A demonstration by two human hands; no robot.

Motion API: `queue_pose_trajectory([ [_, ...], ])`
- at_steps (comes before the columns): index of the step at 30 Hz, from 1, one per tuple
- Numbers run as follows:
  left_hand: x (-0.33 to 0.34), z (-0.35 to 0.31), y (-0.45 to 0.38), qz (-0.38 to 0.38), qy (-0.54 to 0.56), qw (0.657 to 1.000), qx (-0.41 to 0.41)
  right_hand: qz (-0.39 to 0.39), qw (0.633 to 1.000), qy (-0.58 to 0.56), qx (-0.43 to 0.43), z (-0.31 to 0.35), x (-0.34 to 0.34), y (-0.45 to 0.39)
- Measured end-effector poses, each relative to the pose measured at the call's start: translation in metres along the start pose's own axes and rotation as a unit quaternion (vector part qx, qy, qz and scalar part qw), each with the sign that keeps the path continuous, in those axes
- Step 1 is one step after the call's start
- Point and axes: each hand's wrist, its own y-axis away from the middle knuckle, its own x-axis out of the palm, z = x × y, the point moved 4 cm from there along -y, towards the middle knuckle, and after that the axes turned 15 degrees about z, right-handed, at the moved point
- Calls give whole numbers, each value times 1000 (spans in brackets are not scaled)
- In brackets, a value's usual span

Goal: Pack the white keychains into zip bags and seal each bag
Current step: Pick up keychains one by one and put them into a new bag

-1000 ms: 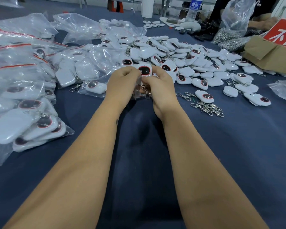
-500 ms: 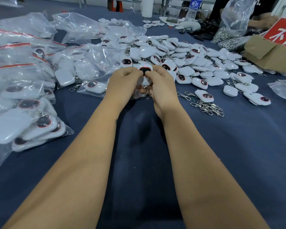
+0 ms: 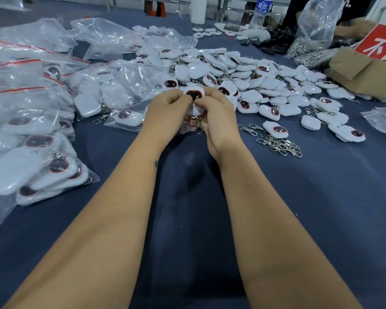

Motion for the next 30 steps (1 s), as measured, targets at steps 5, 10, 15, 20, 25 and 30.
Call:
queue_pose_trajectory([
  [5,-1,-3,1,-24,-30,999,5,1,1000,6,7,1,1,1],
  [10,0,-5,4,-25,-2,1000,1,-28,998,48,1,1,3,1],
  [15,-11,0,-2,-81,1,997,4,-66,993,53,-79,12,1,6],
  [20,-10,-1,-1,-83,-88,992,27,-82,988,-34,-124,18,-5,7],
  [25,-10,1,-3,-70,-88,994,8,-69,990,-47,-112,17,-2,5],
  [30,-15,4,-1,-100,-84,991,-3,-90,963,248,-60,14,0,7],
])
